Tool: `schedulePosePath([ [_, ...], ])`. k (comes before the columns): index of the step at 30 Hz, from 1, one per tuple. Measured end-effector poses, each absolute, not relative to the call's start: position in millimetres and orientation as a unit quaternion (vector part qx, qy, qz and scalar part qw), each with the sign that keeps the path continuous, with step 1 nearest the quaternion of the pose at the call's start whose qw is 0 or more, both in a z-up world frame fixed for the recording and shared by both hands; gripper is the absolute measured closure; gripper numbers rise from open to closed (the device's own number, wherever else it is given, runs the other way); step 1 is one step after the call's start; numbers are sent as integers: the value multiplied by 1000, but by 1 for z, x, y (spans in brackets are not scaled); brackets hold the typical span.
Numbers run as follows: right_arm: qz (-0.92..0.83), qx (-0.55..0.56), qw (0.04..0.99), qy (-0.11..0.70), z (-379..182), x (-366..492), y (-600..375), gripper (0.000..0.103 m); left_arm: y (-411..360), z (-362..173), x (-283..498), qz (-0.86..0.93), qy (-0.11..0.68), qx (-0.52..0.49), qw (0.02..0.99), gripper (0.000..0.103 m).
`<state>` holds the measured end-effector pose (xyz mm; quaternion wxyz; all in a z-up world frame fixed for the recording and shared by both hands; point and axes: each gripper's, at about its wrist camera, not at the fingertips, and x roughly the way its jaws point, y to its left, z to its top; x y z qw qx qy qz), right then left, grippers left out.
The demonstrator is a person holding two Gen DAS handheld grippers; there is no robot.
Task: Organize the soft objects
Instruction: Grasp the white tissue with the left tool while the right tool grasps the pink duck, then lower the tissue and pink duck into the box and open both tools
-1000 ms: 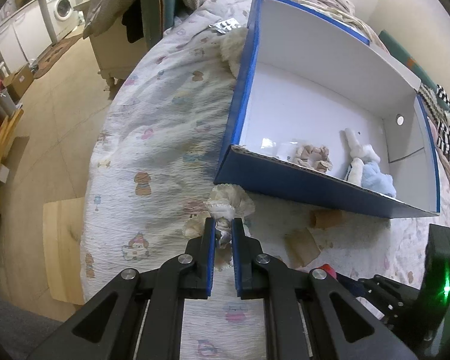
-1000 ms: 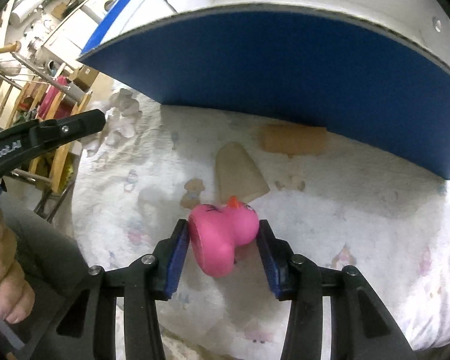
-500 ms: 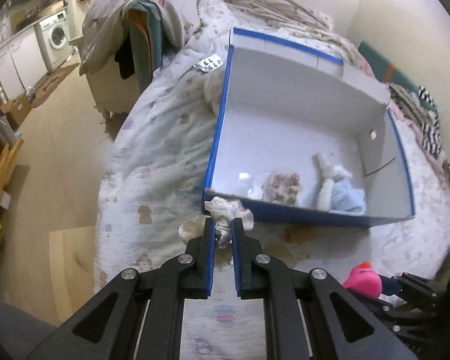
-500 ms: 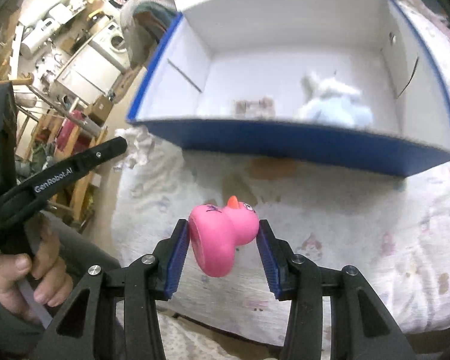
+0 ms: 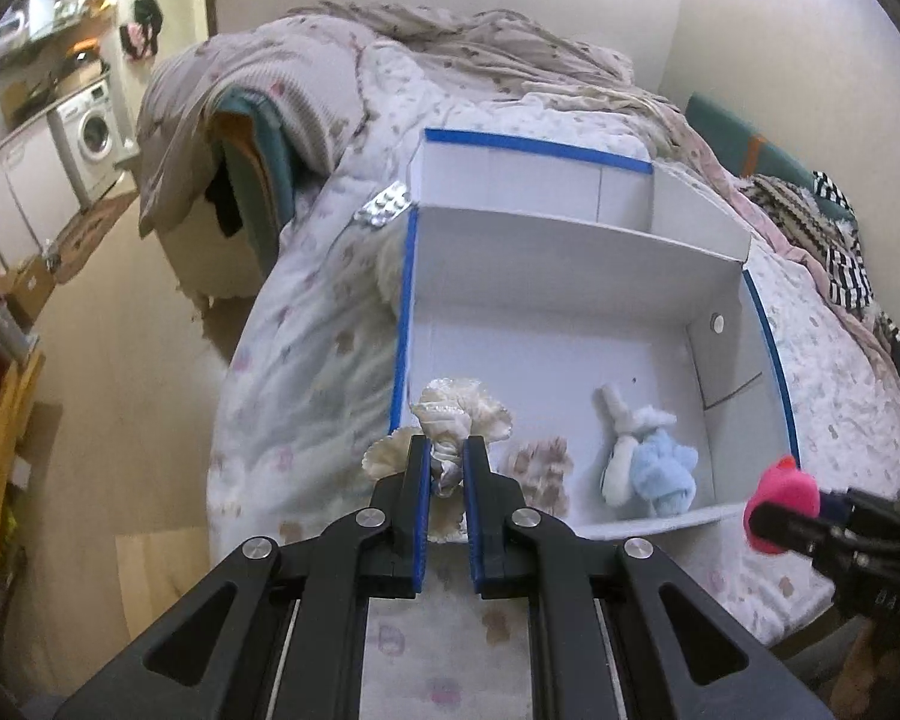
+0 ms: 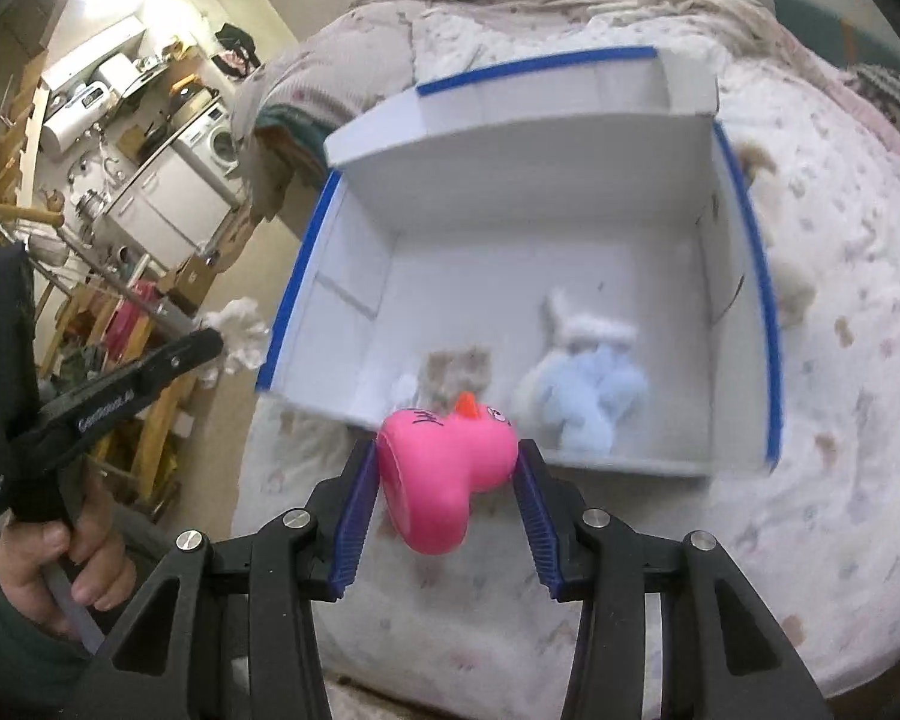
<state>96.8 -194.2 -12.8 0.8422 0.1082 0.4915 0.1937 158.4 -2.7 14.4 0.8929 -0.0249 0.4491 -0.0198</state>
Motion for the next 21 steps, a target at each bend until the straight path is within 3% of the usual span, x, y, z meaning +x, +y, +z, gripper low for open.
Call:
schedulePosePath([
  [7,173,111,854,479,-6,137,-209,55,-28,3,192,-33,455,2,890,93],
  [21,147,95,845,506,-57,186,-207,55,-53,-55,232,-31,477,31,878,93],
])
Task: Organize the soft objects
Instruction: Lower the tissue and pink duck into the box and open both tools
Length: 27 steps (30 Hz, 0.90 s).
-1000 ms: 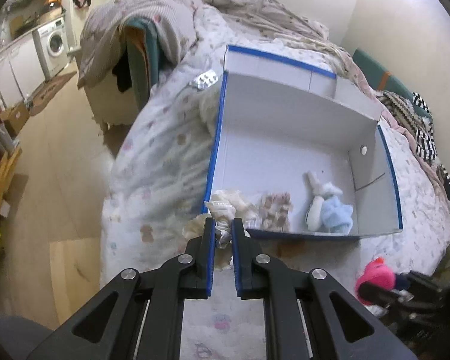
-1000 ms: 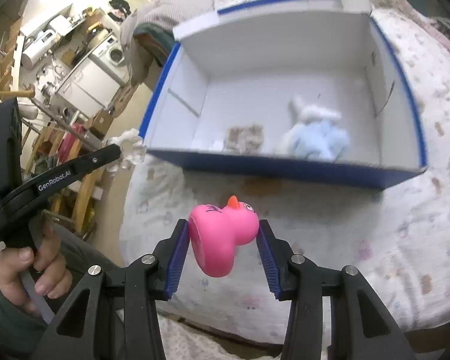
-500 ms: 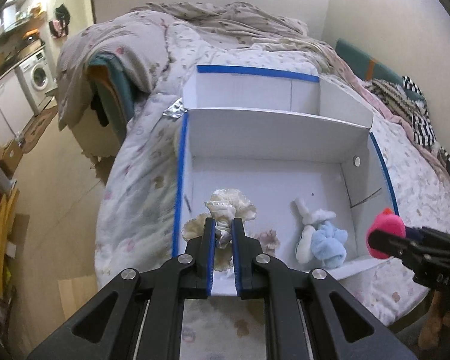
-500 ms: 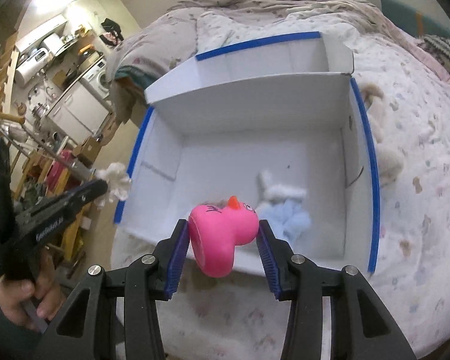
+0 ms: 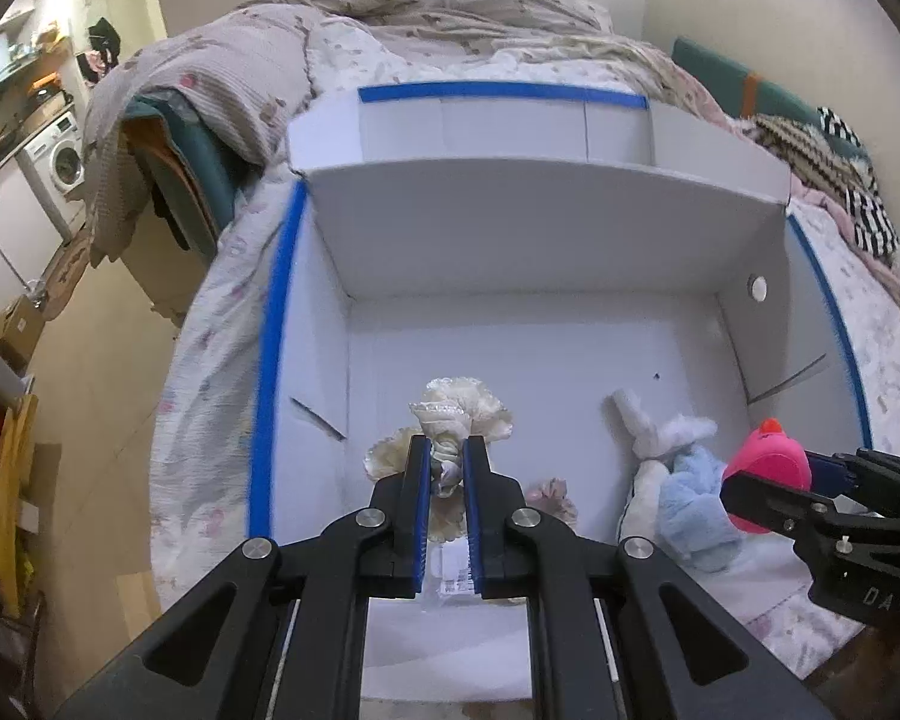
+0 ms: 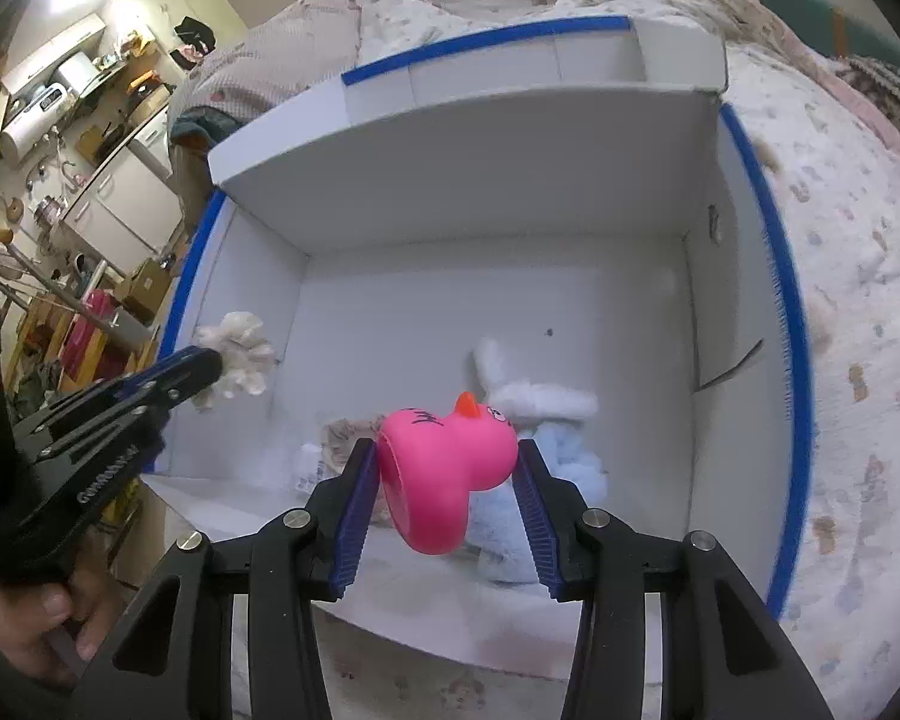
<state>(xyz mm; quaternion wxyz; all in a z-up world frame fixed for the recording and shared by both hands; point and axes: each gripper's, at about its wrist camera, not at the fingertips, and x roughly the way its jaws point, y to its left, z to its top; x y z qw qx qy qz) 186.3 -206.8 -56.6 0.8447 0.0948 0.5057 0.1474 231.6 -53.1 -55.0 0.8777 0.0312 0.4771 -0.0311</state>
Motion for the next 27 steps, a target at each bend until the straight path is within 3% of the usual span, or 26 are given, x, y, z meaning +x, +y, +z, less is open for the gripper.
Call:
schedulePosePath([
  [18,141,82,819,550,-104,200,-198,55,-61,-96,244,-38,524,31,851,93],
  [24,133,83,816,557,-108,200,-199,55,-64,-99,246,-50,536,18,842,90],
  [27,131,90,818,553,-106,202,-199,55,-63,-98,245,-49,536,17,842,84],
])
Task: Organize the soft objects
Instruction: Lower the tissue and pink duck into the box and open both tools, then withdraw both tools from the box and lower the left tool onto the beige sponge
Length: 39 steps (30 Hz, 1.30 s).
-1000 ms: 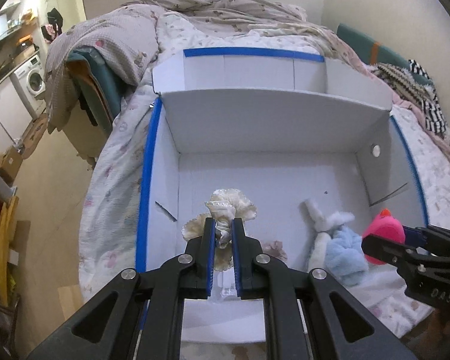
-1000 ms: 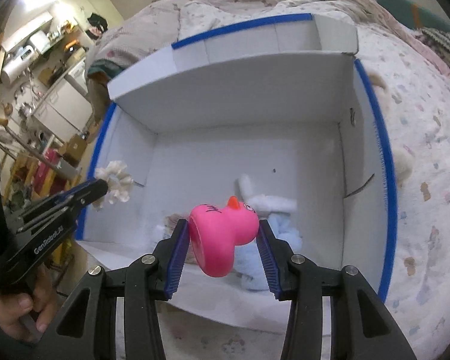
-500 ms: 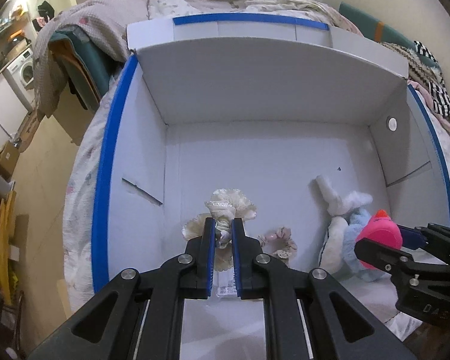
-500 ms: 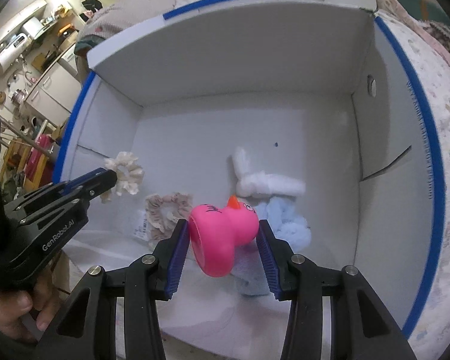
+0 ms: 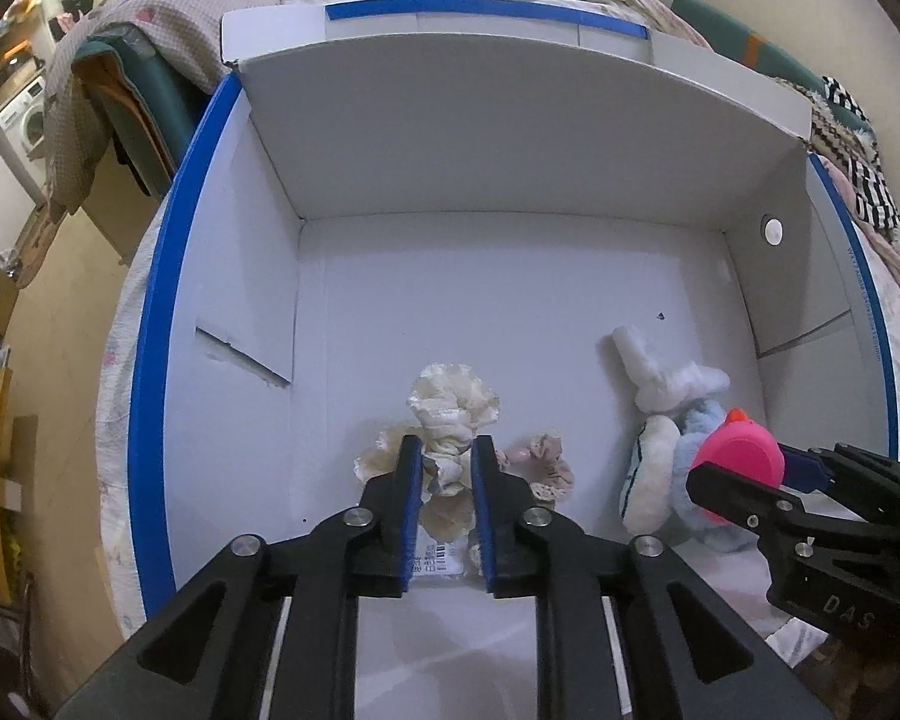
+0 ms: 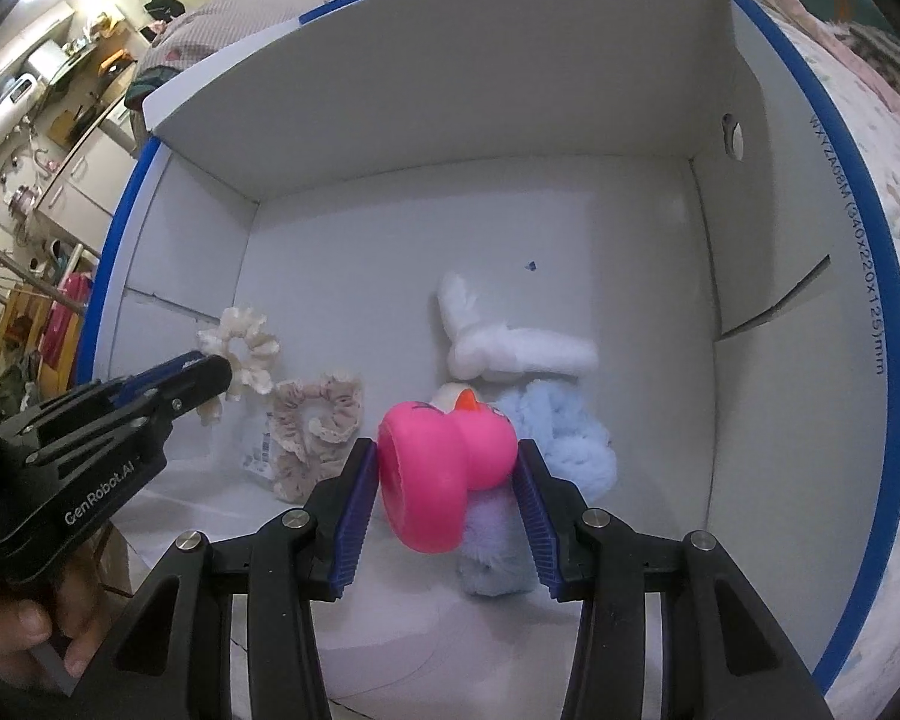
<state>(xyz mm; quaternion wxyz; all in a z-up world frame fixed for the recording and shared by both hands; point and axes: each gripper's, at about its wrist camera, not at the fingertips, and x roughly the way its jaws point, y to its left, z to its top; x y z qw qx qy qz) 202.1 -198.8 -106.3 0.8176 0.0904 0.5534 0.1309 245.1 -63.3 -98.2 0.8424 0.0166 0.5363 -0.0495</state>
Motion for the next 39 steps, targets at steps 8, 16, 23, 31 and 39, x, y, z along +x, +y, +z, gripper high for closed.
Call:
schedulePosePath([
  [8,130,102,823,543,-104,199,-204,39,-63,-83,240,-37,510,27,859,44],
  [16,137,118,834,522,-91,198,-202,11,-55,-78,233,-28,505,16,862,43],
  [23,116,113,858,488,-74,191,-202,0,-43,-67,222,-23,496,4,868,43],
  [31,93,129,883,441,-53,176,-215,0,-35,-47,204,-10,470,7,883,43],
  [39,80,127,885,440,-50,159,-219,0,-31,-39,181,-9,457,35,889,31],
])
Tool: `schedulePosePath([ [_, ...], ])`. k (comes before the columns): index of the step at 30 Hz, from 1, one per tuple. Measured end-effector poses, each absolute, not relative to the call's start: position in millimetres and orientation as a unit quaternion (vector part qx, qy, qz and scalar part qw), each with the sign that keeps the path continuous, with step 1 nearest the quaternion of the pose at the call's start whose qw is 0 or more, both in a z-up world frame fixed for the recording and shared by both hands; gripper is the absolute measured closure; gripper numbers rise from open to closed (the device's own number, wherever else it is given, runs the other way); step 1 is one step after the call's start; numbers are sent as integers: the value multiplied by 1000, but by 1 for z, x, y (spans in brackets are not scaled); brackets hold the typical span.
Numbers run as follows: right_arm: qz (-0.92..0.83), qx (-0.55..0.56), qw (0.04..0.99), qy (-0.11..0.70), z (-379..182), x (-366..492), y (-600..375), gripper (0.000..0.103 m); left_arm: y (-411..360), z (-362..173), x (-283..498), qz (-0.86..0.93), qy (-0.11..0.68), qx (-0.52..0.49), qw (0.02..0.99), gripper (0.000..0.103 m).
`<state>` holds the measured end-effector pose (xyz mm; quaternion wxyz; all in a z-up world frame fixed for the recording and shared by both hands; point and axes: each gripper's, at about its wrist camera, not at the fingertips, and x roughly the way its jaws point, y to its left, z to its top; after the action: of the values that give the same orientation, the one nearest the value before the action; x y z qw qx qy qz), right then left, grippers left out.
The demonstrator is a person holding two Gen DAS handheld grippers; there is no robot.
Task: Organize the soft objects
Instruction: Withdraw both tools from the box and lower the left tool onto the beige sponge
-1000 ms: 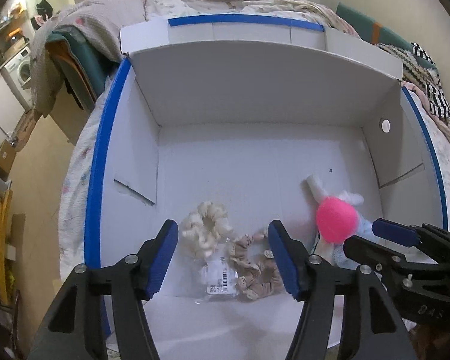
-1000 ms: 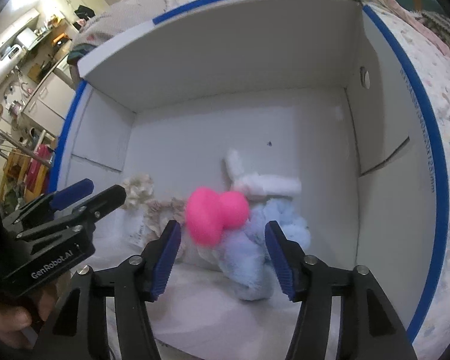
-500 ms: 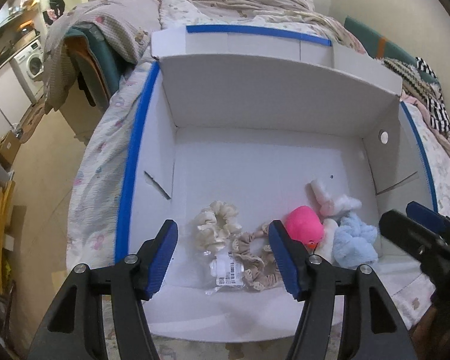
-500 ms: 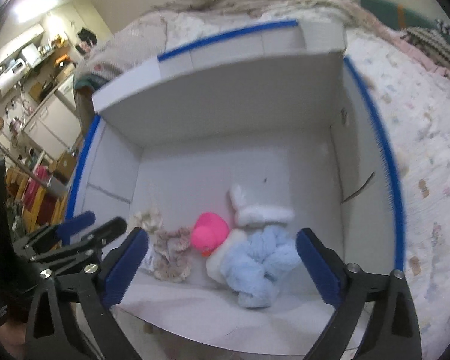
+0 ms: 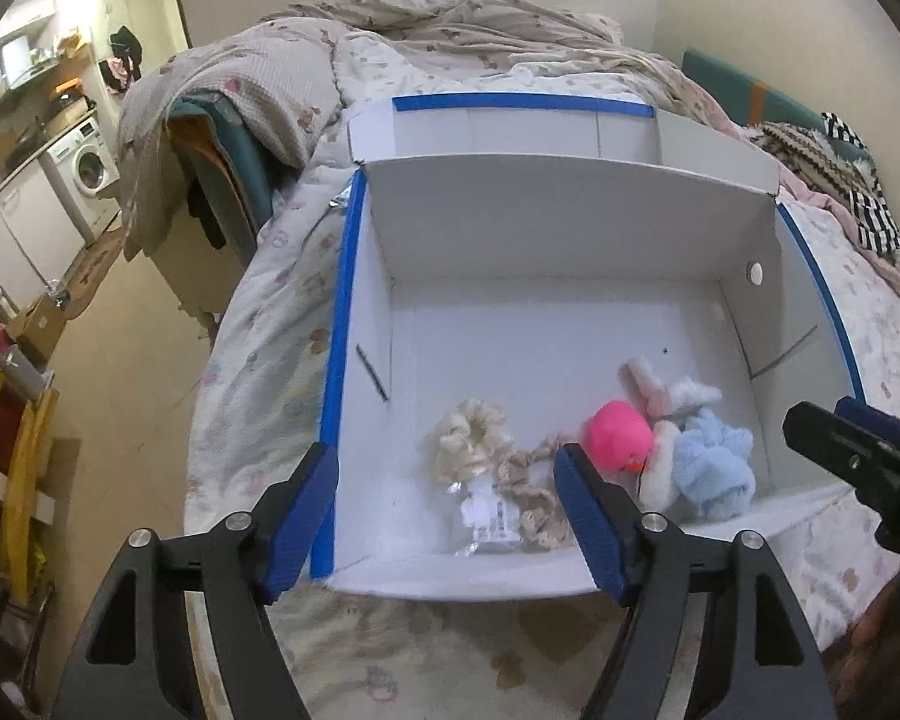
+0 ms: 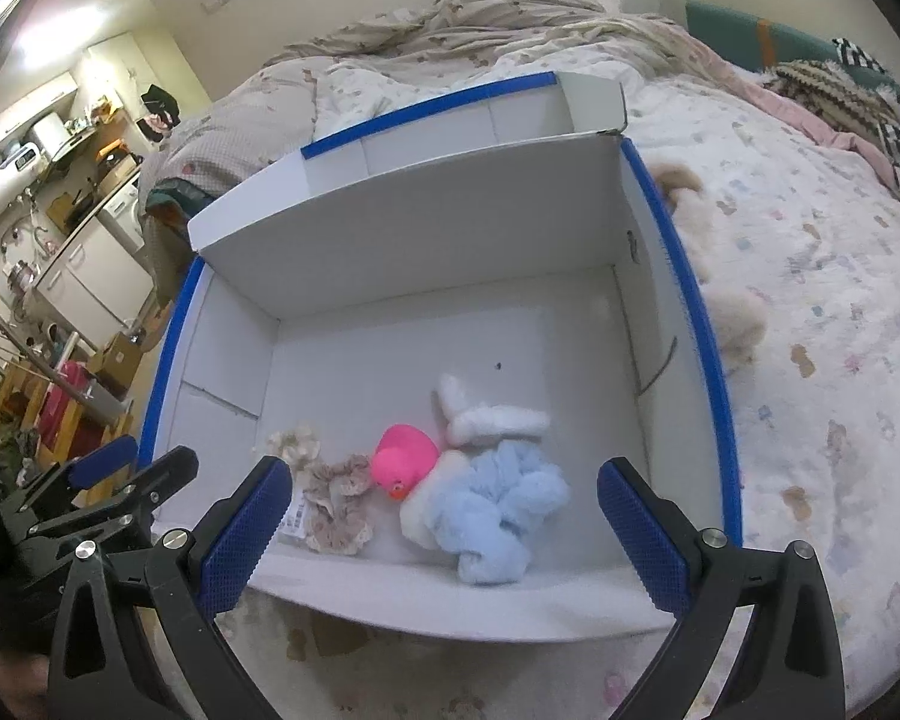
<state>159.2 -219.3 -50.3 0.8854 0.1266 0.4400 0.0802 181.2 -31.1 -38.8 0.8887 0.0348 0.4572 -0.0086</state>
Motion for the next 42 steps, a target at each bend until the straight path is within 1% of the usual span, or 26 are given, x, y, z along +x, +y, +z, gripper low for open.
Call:
schedulePosePath([
  [10,88,119,887,438,-46,129,-212,0,-22,-40,147,5,461,36,887,31],
  [19,90,104,889,437,-58,91,-208,0,1,-74,123,42,517,-14,855,31],
  [24,79,116,876,461,-78,82,-211,0,10,-98,124,49,551,-48,831,31],
  [31,61,129,851,505,-105,96,-213,0,-5,-126,132,4,585,-82,807,31],
  [33,57,135,845,514,-111,98,-215,0,-15,-132,134,-16,594,-94,799,41],
  [34,55,137,843,517,-113,99,-216,0,-22,-135,135,-27,601,-99,793,48],
  [40,48,126,843,521,-114,96,-222,0,-50,-161,147,-44,635,-100,765,49],
  [42,44,130,842,522,-112,94,-228,0,-52,-170,150,-48,645,-111,755,58],
])
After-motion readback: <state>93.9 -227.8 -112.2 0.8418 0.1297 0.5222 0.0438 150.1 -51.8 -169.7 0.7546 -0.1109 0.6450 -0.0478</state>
